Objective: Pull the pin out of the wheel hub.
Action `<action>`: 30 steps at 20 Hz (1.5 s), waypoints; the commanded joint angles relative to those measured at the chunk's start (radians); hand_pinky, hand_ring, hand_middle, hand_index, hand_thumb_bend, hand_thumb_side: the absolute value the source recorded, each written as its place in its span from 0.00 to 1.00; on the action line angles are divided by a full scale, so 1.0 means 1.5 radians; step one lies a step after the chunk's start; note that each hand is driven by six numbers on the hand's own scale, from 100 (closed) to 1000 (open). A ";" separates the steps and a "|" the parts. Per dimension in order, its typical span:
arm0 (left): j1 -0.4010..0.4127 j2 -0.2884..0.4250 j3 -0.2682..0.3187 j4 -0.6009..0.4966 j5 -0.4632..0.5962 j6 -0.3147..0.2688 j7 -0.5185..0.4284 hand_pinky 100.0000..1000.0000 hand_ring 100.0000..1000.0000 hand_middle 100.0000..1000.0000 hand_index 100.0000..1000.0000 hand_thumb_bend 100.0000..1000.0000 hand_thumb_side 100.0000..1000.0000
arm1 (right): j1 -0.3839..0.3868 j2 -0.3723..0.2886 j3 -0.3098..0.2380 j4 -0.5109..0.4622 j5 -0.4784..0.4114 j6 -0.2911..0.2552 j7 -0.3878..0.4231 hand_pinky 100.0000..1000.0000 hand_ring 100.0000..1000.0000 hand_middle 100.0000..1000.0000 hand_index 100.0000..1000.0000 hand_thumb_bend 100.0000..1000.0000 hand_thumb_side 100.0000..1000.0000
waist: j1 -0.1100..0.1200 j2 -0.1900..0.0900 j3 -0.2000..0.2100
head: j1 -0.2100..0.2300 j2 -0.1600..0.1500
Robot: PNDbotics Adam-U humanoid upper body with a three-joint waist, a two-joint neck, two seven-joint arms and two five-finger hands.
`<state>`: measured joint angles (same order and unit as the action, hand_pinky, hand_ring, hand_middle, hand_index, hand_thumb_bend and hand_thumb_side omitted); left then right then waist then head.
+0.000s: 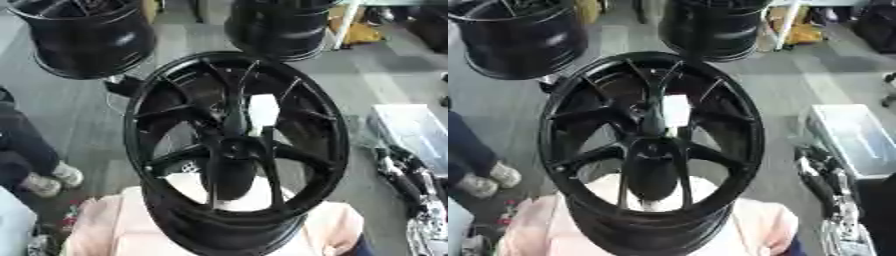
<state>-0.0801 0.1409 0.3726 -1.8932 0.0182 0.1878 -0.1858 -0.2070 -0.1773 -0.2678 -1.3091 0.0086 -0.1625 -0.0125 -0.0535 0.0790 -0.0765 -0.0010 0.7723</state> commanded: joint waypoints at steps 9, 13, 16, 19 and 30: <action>-0.002 0.019 -0.010 -0.005 0.003 -0.002 -0.011 0.67 0.56 0.57 0.70 0.13 0.73 | -0.235 -0.224 0.071 -0.085 0.045 -0.058 0.072 0.69 0.66 0.72 0.82 0.18 0.37 | -0.003 -0.020 0.012 | -0.011 -0.002; -0.001 0.021 -0.012 -0.004 0.002 -0.003 -0.016 0.67 0.56 0.57 0.69 0.13 0.73 | -0.304 -0.279 0.137 -0.076 0.025 -0.101 0.150 0.70 0.68 0.73 0.83 0.18 0.36 | -0.005 -0.022 0.019 | -0.011 -0.002; 0.000 0.022 -0.013 -0.003 0.002 -0.003 -0.018 0.67 0.56 0.57 0.69 0.13 0.73 | -0.352 -0.308 0.190 -0.053 0.016 -0.133 0.213 0.71 0.69 0.73 0.83 0.18 0.36 | -0.007 -0.024 0.022 | -0.011 -0.002; 0.001 0.023 -0.015 -0.003 0.001 -0.002 -0.020 0.67 0.56 0.57 0.69 0.13 0.74 | -0.396 -0.323 0.242 -0.018 0.012 -0.162 0.271 0.72 0.72 0.75 0.84 0.20 0.35 | -0.010 -0.025 0.026 | -0.011 -0.002; 0.003 0.022 -0.019 -0.003 -0.003 0.000 -0.030 0.67 0.57 0.57 0.69 0.13 0.74 | -0.470 -0.272 0.342 0.088 0.008 -0.233 0.452 0.77 0.80 0.84 0.90 0.27 0.34 | -0.014 -0.024 0.034 | -0.012 -0.002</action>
<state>-0.0697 0.1503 0.3480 -1.8859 0.0157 0.1895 -0.2255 -0.8869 -0.5754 0.2408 -1.1857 0.0285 -0.5016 0.6346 -0.0767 0.0569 -0.0252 -0.0186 0.7723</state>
